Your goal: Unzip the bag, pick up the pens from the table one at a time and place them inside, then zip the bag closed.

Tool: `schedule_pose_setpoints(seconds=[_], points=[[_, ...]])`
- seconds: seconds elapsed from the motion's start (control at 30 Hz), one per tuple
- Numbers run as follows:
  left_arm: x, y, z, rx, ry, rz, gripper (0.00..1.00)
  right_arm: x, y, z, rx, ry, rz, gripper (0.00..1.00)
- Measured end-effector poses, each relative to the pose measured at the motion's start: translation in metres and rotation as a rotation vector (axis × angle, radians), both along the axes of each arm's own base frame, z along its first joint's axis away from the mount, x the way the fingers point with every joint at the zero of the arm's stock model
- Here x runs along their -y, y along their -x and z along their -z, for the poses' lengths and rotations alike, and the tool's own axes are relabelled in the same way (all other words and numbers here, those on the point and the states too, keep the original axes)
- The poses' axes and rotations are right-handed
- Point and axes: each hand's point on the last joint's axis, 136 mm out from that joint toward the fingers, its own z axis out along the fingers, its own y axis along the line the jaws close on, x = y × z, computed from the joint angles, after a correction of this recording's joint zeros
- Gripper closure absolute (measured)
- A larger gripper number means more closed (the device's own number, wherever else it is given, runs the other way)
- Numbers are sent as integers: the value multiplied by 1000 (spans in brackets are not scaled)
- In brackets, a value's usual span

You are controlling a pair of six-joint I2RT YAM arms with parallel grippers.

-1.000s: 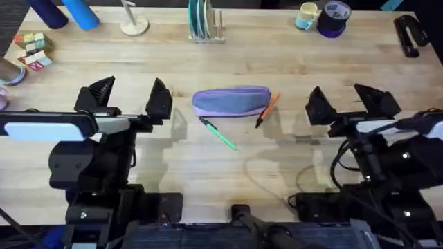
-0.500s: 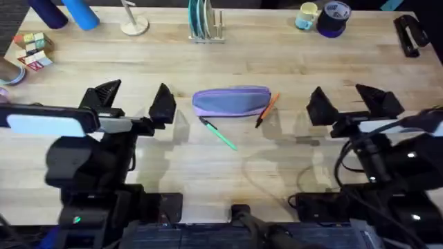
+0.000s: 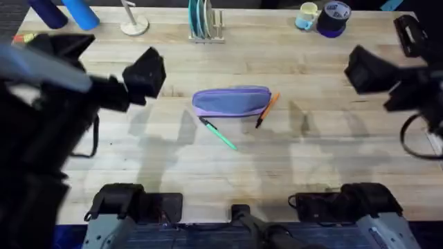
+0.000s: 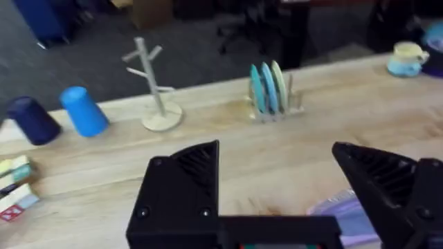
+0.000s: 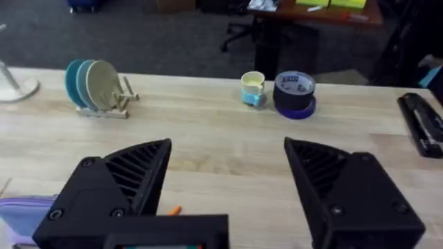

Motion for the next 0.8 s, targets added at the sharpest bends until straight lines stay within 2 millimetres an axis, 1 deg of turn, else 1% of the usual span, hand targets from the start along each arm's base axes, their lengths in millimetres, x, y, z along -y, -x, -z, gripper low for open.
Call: schedule_pose_setpoints(seconds=[0.07, 0.17, 0.27, 0.33, 0.4, 0.5, 0.57, 0.67, 0.8], points=[[5, -10, -3, -64, -7, 30, 8, -3, -9, -6, -35, -2, -14, 5], [9, -26, -1, -156, -10, 56, 8, -6, -22, -5, -105, -5, -36, 5], [13, -39, 9, -239, -35, 96, 8, -8, -33, 1, -177, -8, -47, 6], [21, -42, 20, -297, -76, 165, 8, -9, -40, 3, -204, -10, -52, 6], [32, -41, 32, -341, -124, 256, 8, -10, -44, 5, -218, -9, -56, 6], [49, -30, 52, -397, -204, 428, 8, -10, -46, 8, -229, -9, -56, 5], [59, -22, 63, -410, -261, 537, 8, -10, -46, 8, -230, -10, -58, 5], [67, -16, 67, -375, -351, 649, 8, -10, -46, 8, -229, -10, -59, 5], [72, -19, 62, -287, -446, 718, 8, -10, -46, 8, -229, -10, -59, 5]])
